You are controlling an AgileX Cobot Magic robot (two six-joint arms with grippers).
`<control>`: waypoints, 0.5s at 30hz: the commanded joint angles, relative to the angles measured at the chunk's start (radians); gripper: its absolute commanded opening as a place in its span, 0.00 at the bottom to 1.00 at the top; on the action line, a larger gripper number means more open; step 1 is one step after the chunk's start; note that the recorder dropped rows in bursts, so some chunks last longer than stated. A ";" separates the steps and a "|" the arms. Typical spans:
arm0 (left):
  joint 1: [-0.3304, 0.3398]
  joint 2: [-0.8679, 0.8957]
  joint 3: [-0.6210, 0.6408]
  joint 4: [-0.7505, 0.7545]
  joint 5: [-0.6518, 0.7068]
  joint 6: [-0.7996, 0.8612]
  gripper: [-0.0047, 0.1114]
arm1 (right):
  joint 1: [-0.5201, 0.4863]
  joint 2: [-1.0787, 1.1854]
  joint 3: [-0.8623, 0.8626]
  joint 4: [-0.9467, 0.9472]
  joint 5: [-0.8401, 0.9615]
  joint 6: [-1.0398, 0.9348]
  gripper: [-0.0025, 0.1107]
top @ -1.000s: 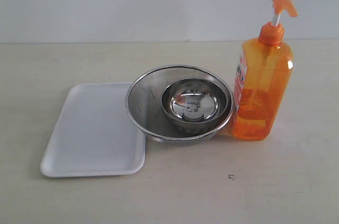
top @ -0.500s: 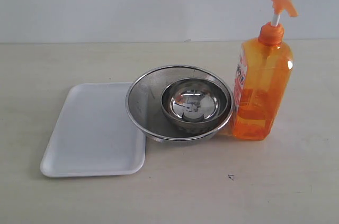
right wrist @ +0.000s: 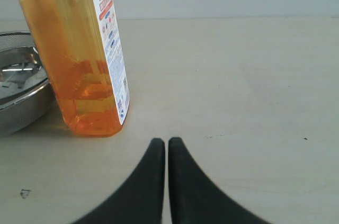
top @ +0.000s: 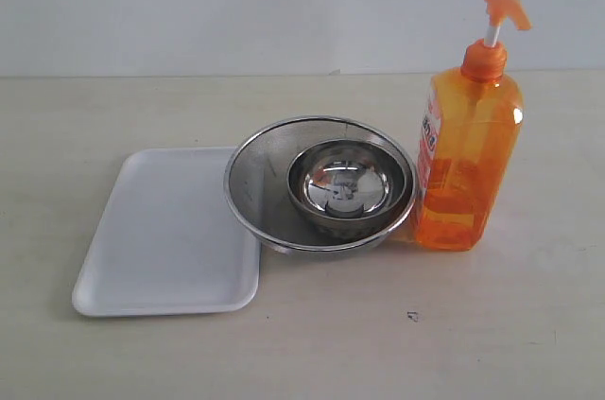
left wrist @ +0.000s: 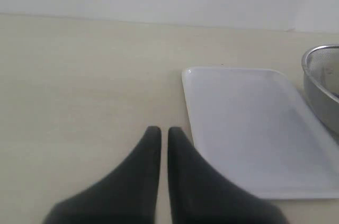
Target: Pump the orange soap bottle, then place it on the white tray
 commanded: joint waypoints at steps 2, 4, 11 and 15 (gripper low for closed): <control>-0.008 -0.003 0.004 0.001 -0.017 0.000 0.08 | -0.003 -0.005 0.000 -0.003 -0.008 0.000 0.02; -0.008 -0.003 0.004 0.001 -0.017 0.000 0.08 | -0.003 -0.005 0.000 -0.003 -0.008 0.000 0.02; -0.008 -0.003 0.004 0.001 -0.017 0.000 0.08 | -0.003 -0.005 0.000 -0.005 -0.012 0.000 0.02; -0.008 -0.003 0.004 0.001 -0.017 0.000 0.08 | -0.003 -0.005 0.000 -0.006 -0.068 0.000 0.02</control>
